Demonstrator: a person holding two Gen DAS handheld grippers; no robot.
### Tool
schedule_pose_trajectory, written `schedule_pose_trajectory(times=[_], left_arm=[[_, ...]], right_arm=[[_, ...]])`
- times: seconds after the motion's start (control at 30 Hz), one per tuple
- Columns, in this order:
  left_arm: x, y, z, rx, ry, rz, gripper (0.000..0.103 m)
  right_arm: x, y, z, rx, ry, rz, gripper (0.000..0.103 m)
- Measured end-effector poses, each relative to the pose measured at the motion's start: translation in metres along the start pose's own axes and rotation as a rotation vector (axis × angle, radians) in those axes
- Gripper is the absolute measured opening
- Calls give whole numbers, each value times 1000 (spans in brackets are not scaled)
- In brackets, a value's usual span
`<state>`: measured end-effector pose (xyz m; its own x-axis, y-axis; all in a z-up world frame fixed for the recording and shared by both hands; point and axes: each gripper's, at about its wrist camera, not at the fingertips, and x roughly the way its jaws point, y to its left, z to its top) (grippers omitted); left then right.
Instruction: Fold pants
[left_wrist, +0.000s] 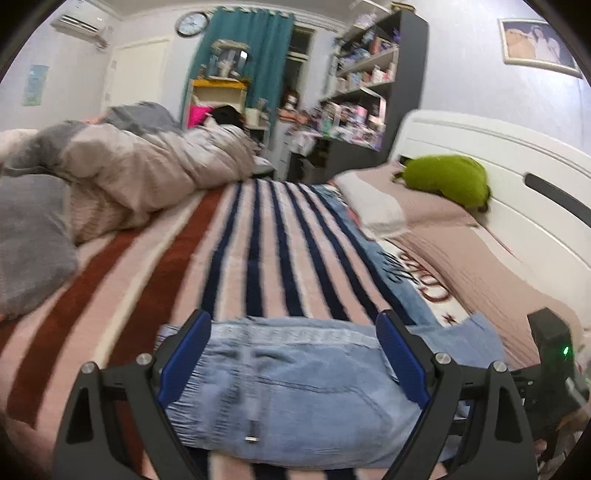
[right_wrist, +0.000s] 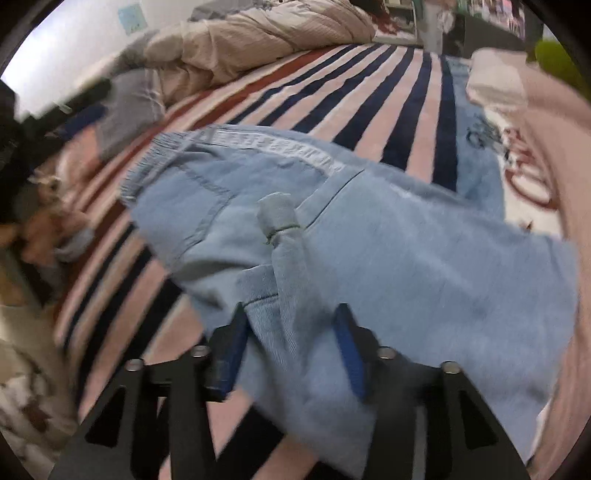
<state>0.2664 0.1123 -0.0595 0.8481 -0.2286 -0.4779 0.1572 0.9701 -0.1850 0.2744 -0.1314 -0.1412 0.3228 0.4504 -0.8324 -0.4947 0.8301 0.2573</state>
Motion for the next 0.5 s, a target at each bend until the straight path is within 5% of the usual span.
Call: schedule_pose_trajectory(times=[0.27, 0.37, 0.5], left_arm=[[8, -32, -10, 99, 31, -14, 89], [7, -26, -9, 76, 23, 4, 89], [8, -15, -7, 46, 20, 23, 89]], right_arm=[[-56, -21, -5, 64, -206, 14, 45], [-48, -26, 4, 48, -276, -60, 24], [-20, -23, 15, 39, -248, -6, 23]])
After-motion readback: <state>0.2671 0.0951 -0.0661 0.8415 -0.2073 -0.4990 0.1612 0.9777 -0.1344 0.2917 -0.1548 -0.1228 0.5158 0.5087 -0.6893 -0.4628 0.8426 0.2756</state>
